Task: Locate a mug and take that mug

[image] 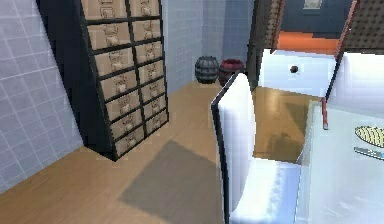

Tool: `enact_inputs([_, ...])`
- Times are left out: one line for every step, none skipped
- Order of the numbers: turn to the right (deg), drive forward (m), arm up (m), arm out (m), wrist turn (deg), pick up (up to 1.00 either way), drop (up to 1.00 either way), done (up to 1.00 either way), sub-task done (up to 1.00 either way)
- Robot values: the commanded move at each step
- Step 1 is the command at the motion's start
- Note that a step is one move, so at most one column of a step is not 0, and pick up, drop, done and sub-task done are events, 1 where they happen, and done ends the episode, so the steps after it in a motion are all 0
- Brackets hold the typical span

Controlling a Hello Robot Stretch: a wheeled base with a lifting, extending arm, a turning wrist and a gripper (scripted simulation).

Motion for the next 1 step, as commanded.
enact_inputs([0.0,0.00,0.50,0.00,0.0,0.00,0.00,0.00,0.00])
